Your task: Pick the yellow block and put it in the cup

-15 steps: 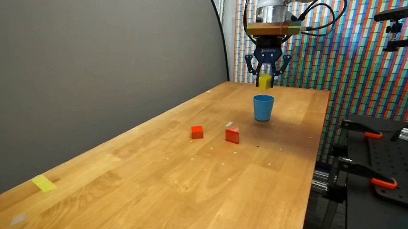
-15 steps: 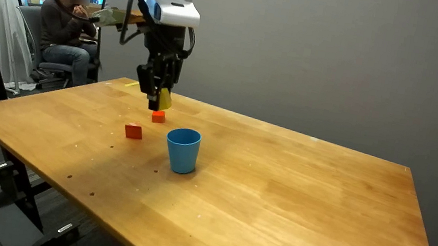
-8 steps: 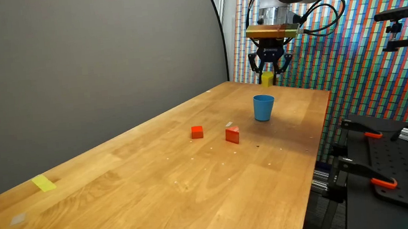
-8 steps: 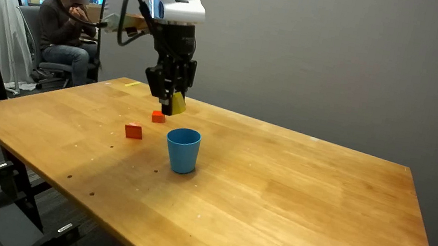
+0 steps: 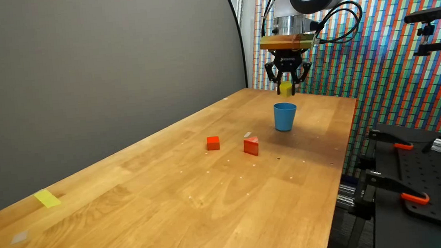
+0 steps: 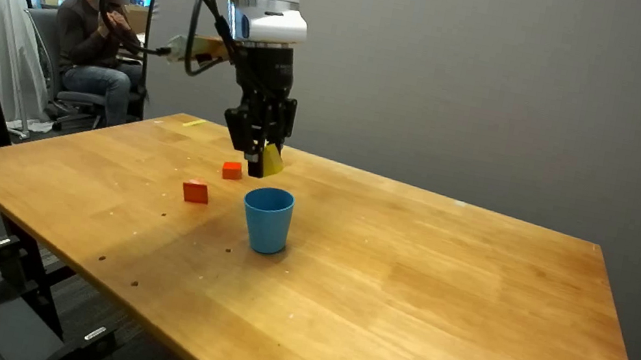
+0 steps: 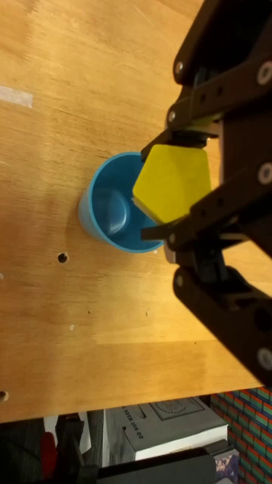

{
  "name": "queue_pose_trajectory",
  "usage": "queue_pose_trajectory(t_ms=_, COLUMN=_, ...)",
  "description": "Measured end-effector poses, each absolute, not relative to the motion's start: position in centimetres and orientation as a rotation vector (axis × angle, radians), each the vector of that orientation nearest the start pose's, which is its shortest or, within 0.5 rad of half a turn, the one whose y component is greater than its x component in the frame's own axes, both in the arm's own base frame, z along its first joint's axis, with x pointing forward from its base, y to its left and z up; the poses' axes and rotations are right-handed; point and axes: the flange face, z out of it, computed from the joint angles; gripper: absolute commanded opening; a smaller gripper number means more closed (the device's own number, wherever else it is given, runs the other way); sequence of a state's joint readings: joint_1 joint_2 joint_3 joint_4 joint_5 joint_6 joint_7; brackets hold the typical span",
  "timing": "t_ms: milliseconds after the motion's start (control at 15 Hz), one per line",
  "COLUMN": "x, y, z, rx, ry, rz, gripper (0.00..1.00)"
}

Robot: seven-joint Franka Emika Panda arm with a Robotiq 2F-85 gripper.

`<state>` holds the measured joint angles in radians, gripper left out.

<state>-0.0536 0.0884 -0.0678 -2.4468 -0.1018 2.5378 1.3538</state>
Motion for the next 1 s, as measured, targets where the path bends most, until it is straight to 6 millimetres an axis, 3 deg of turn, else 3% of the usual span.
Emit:
queue_pose_trajectory(t_ms=133, x=48.8, y=-5.9, z=25.8, rx=-2.456, ry=2.05, rz=-0.051, gripper=0.2)
queue_pose_trajectory(t_ms=200, x=49.1, y=-6.0, z=25.3, rx=-2.458, ry=2.054, rz=-0.044, gripper=0.29)
queue_pose_trajectory(t_ms=267, x=49.4, y=-6.1, z=24.9, rx=-2.456, ry=2.06, rz=-0.033, gripper=0.7)
queue_pose_trajectory(t_ms=333, x=49.6, y=-6.1, z=24.4, rx=-2.454, ry=2.066, rz=-0.024, gripper=0.7)
queue_pose_trajectory(t_ms=600, x=50.3, y=-6.3, z=23.2, rx=-2.436, ry=2.082, rz=0.012, gripper=0.99)
queue_pose_trajectory(t_ms=800, x=50.4, y=-5.9, z=23.2, rx=-2.447, ry=1.994, rz=0.059, gripper=1.0)
queue_pose_trajectory(t_ms=1000, x=50.6, y=-2.7, z=24.6, rx=-2.556, ry=1.764, rz=0.108, gripper=1.0)
